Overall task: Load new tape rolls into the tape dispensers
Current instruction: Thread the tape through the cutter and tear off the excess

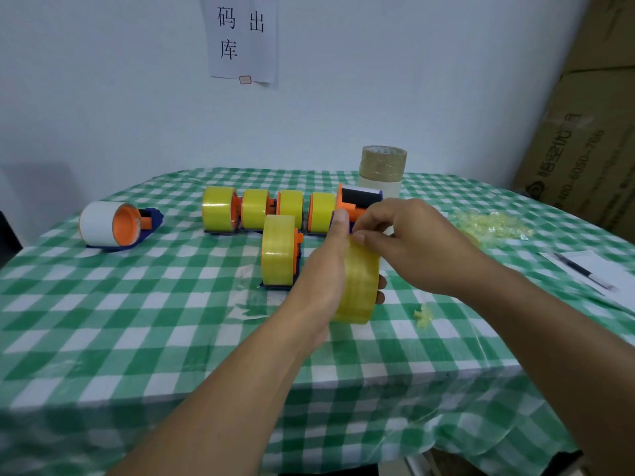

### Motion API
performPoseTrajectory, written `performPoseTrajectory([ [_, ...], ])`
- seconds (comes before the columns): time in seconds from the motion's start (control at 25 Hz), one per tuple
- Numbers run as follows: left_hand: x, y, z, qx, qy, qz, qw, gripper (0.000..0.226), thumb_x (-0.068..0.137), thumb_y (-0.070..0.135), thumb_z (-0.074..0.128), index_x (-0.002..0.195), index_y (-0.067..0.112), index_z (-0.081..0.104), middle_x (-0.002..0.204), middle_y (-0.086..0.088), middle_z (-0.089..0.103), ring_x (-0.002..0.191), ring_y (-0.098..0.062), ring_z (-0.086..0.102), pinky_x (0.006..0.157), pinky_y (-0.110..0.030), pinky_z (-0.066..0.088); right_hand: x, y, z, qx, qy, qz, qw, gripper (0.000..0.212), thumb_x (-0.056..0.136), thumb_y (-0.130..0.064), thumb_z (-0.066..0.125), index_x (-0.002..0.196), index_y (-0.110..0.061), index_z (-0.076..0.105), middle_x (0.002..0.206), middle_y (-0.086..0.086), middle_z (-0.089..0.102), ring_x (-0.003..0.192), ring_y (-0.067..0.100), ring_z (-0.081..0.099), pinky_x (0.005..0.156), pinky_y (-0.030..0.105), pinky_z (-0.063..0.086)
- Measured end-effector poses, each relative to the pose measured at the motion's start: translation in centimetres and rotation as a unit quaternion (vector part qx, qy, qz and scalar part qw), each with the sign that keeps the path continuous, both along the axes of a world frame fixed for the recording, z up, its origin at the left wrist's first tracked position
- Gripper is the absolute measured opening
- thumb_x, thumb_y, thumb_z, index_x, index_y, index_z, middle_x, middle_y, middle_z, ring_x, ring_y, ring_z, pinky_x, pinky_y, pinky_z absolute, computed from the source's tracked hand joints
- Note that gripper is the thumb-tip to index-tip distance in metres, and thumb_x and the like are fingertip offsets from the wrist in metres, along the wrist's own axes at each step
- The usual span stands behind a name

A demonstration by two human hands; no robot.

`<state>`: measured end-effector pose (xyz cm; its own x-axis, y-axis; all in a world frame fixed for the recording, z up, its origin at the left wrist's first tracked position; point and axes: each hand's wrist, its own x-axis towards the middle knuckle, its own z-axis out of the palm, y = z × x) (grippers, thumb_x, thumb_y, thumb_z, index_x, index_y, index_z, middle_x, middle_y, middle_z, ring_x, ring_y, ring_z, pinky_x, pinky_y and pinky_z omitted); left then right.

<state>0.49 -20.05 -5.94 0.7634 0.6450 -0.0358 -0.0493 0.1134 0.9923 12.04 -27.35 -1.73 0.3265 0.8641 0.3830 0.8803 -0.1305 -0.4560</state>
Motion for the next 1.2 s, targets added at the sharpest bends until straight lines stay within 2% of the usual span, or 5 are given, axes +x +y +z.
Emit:
performPoseTrajectory([
  [0.2,0.0,0.4,-0.5,0.003,0.015,-0.013,1.0,0.055,0.095,0.067,0.044,0.113,0.022,0.07,0.099,-0.011,0.077,0.092,-0.026,0.074,0.094,-0.05,0.056,0.1,0.3,-0.6,0.02,-0.03,-0.017,0.999,0.017,0.1,-0.022,0.058,0.091,-0.02,0.073,0.085,-0.002,0.069,0.078,0.012,0.061,0.068,0.032,0.048],
  [0.36,-0.4,0.5,-0.5,-0.01,0.009,-0.033,0.999,0.023,0.096,0.02,0.051,0.105,0.007,0.067,0.079,-0.01,0.073,0.072,-0.025,0.071,0.077,-0.042,0.055,0.1,0.4,-0.1,-0.015,-0.075,-0.022,0.997,0.018,0.103,-0.026,0.053,0.09,-0.019,0.064,0.079,-0.009,0.063,0.069,0.005,0.052,0.058,0.025,0.035],
  [0.52,-0.5,0.7,-0.6,-0.003,-0.003,-0.037,0.999,0.027,0.082,0.004,0.054,0.108,0.003,0.064,0.078,-0.011,0.072,0.071,-0.027,0.07,0.074,-0.041,0.053,0.4,0.9,1.3,-0.01,-0.028,-0.017,0.999,0.02,0.105,-0.027,0.049,0.086,-0.023,0.056,0.085,-0.011,0.07,0.08,0.007,0.063,0.072,0.034,0.05],
  [0.8,-0.2,0.7,0.3,0.0,0.002,-0.022,1.0,0.043,0.097,0.053,0.054,0.109,0.015,0.07,0.076,-0.012,0.074,0.068,-0.027,0.071,0.08,-0.042,0.058,1.0,1.4,2.9,-0.015,0.001,0.002,1.0,0.019,0.105,-0.018,0.048,0.089,-0.016,0.059,0.081,-0.005,0.072,0.077,0.014,0.07,0.08,0.048,0.059],
  [1.2,-0.2,0.5,0.3,-0.05,-0.008,-0.03,0.998,0.021,0.093,0.013,0.052,0.107,0.004,0.065,0.078,-0.012,0.074,0.071,-0.028,0.071,0.072,-0.036,0.056,1.3,1.7,4.0,-0.001,-0.038,-0.042,0.998,0.027,0.106,-0.019,0.045,0.079,-0.026,0.049,0.092,-0.003,0.072,0.088,0.015,0.067,0.078,0.035,0.053],
])
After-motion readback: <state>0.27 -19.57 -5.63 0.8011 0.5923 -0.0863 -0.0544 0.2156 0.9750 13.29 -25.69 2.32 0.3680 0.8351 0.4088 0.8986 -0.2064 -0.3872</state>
